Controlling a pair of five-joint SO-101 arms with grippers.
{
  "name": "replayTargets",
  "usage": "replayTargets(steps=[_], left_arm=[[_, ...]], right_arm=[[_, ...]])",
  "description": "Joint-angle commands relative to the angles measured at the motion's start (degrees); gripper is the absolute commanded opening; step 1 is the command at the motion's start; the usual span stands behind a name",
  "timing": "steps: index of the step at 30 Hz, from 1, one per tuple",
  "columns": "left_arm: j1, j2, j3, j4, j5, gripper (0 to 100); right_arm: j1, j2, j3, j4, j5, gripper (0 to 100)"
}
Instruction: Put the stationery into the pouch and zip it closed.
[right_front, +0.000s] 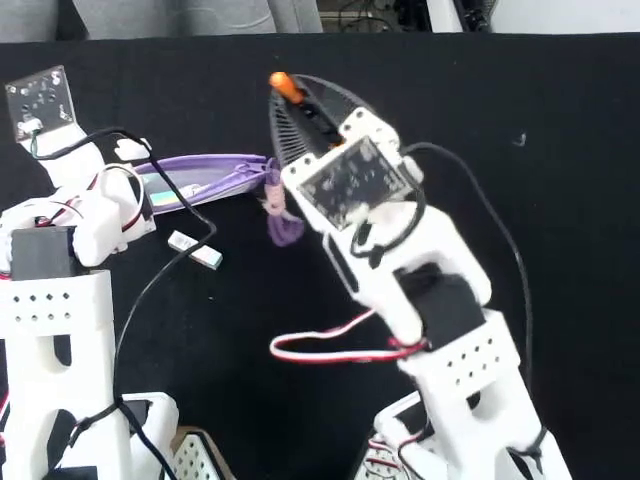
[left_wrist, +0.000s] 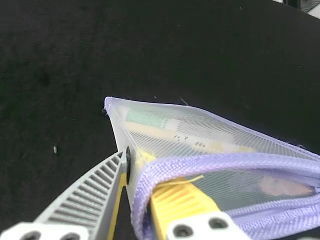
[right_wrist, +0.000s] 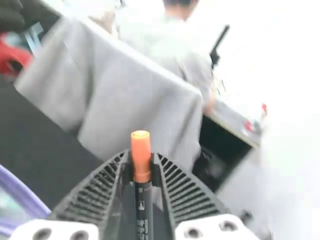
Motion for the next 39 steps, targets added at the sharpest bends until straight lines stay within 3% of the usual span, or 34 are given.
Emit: replayTargets(steps=[1,6,12,21,30,39], left_arm=[[0.5,-0.4,-0.7,-0.4,0.6,3],[0.8,-0.4,0.7,-0.4,0.6,3],[0.9,-0.5,1.1,-0.4,0.6,3],[1.0,-0.9,1.1,-0.4,0.7,3],[1.8,-1.1,1.1,-0.4,0.7,3],[1.8,-1.1,1.1,-0.4,0.7,3]], right_arm=[[-4.9,-3.7,-2.6,-3.7,-4.2,1.1],[-6.9,-9.7,4.7,-11.3,-13.0,1.1],[-6.9,-19.1,20.5,-29.2,-17.7,1.1],[-7.5,-15.1,28.1,-43.3,-30.6,1.1],[-10.4,-11.6,32.8,-53.1,-30.8,1.1],[-10.9,2.9,32.2,-62.0,-30.6,1.1]])
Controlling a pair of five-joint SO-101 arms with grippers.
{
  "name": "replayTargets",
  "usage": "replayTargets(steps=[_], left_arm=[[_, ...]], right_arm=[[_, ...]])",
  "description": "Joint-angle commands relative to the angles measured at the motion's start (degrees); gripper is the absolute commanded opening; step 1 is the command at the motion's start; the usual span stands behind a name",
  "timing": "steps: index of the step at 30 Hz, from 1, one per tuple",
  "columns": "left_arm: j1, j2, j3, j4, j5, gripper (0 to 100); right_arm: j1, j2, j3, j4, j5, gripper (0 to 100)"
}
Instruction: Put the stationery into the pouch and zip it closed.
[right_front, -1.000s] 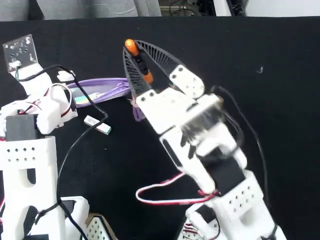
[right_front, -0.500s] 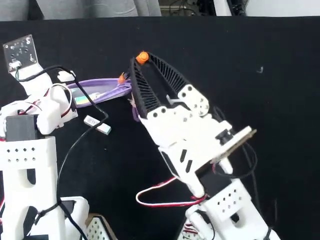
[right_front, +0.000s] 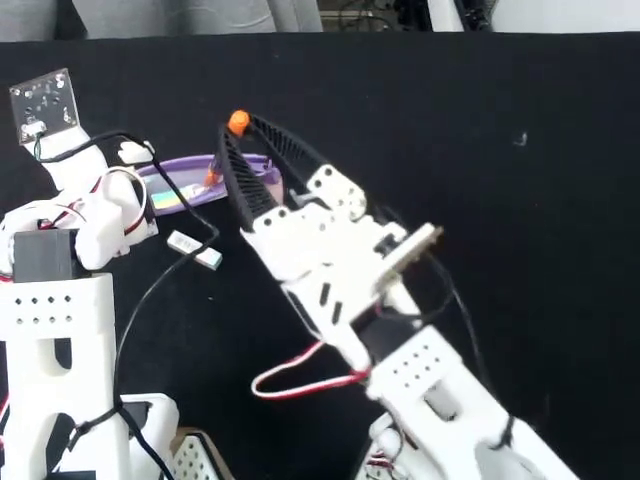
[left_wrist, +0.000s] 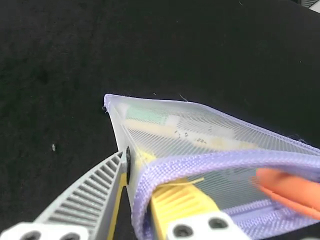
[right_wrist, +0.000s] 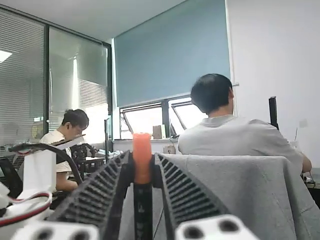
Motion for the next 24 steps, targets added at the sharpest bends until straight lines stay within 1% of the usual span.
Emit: replayTargets(steps=[1,6,11,13,15,19,20,24], left_arm=[[0.9,-0.7,-0.2,-0.4,0.5,3],[0.7,-0.7,-0.2,-0.4,0.5,3],[0.4,-0.4,-0.1,-0.4,0.5,3],[-1.2,-0.2,-0.1,-0.4,0.5,3],[-2.2,-0.1,-0.1,-0.4,0.5,3],[-2.3,-0.7,-0.1,-0.4,0.5,3],[-2.3,-0.7,-0.1,-0.4,0.5,3],[-2.3,-0.7,-0.2,-0.4,0.5,3]], right_arm=[[-0.4,6.9,-0.9,-5.6,-0.1,1.1],[-0.5,14.0,-1.3,-5.8,-0.3,1.5],[-2.7,21.1,-2.3,-5.9,-0.4,1.5],[-2.7,22.9,-2.9,-5.9,-0.4,1.8],[-2.7,23.8,-3.2,-5.9,-0.4,6.4],[-3.3,24.0,-3.4,-5.9,-0.2,21.1],[-3.3,24.0,-3.4,-5.9,-0.1,22.4],[-3.3,23.0,-3.5,-5.9,0.0,21.8]])
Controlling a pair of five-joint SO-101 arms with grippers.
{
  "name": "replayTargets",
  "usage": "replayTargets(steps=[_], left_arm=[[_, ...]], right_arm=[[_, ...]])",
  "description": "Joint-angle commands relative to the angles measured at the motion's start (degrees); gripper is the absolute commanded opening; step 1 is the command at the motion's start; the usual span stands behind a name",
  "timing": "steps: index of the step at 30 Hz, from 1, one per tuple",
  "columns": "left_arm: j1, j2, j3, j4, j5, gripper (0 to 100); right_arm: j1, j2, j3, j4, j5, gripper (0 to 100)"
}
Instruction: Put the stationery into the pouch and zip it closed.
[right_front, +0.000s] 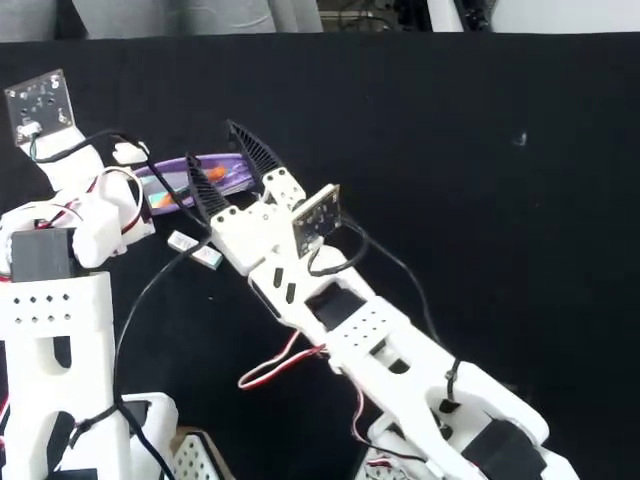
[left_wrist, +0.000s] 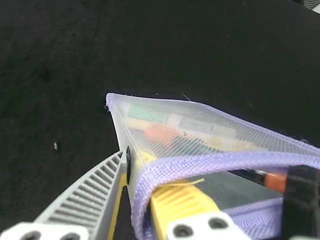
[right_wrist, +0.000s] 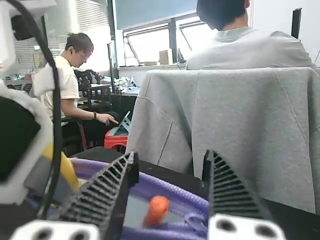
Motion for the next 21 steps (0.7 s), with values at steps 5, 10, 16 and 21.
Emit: replayTargets(steps=[5,10,16,21], left_arm=[[-3.3,-0.8,-0.7,-0.4,4.7,3],[-8.8,-0.9,-0.7,-2.5,7.8,3],[-14.8,-0.7,-2.2,-3.2,7.8,3],[-21.4,-0.8,-3.8,-3.2,7.4,3]], right_arm=[[-0.7,-6.5,-1.7,0.7,-0.1,21.9],[1.9,-17.1,-1.9,8.4,-0.1,21.9],[7.8,-29.7,-5.0,22.2,-0.5,21.9],[10.5,-35.2,-6.6,27.3,-0.5,21.9]])
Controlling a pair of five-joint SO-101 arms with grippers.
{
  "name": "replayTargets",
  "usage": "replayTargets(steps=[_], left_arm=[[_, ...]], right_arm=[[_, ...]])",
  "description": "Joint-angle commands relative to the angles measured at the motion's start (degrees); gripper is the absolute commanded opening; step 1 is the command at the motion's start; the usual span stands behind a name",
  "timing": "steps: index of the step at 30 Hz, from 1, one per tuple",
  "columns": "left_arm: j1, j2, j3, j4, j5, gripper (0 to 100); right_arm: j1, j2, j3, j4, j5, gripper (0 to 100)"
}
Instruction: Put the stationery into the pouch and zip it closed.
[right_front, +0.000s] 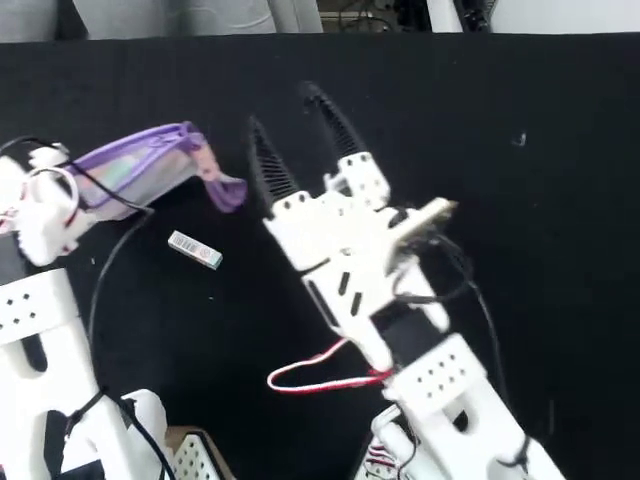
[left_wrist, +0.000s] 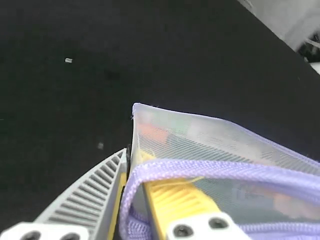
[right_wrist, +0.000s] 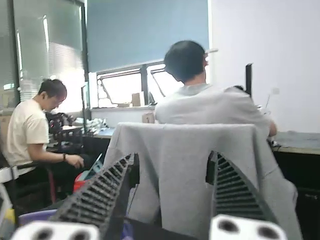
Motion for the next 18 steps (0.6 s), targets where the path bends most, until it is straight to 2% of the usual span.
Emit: replayTargets(steps=[1,6,13,18], left_arm=[[-6.5,-0.9,-3.9,-1.8,0.2,3],[-11.6,-0.3,-2.3,-4.0,-1.8,3],[-17.8,-0.4,1.2,-8.5,-1.7,3],[-18.6,-0.3,0.8,-8.8,-1.5,3]], right_arm=[[2.8,-4.9,-4.3,4.1,-0.2,21.9],[2.1,-1.3,-7.0,11.0,-0.5,21.8],[-1.8,15.0,-5.8,11.0,-0.1,21.8],[-2.0,25.8,-3.6,8.1,-0.1,21.8]])
